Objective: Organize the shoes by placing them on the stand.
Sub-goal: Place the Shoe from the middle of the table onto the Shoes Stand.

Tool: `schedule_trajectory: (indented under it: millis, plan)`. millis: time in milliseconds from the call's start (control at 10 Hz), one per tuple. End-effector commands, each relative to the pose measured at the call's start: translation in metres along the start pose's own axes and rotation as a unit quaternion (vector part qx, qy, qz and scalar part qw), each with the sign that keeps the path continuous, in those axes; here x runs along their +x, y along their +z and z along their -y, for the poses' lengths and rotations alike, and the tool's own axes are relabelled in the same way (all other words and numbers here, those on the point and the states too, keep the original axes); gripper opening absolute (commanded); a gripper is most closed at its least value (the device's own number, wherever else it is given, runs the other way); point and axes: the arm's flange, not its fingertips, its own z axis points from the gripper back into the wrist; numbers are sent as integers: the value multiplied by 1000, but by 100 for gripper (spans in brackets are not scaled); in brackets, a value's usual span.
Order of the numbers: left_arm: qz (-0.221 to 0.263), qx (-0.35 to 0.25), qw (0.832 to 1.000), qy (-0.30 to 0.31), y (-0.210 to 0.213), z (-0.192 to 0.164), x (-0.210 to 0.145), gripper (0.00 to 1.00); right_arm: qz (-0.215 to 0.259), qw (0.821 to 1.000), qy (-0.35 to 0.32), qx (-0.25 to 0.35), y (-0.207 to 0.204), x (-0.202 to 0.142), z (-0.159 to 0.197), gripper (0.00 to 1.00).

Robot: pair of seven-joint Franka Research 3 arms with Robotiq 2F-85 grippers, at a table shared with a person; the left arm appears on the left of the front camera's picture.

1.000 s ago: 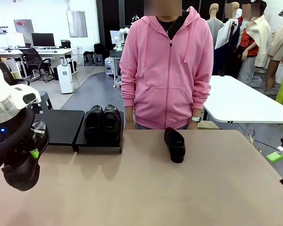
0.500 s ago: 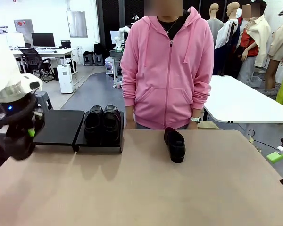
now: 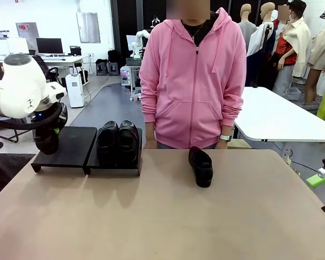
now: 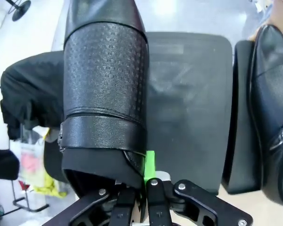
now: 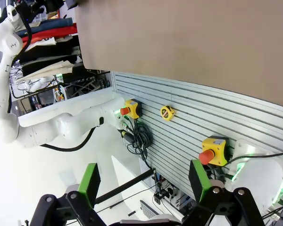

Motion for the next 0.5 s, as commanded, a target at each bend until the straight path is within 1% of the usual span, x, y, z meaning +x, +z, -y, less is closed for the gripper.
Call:
schedule_trajectory:
  millis: [0,100,400]
  plan:
    - [24,32,999,15,2,5,2,0,4,1000,-7,10,1,1,-5,100]
    - [22,46,999,19,-5,8,2,0,4,1000,-7,10,1,1,-5,100]
    - [19,53,998,21,-24,13,-1,0,4,1000,-7,10,1,1,-5,100]
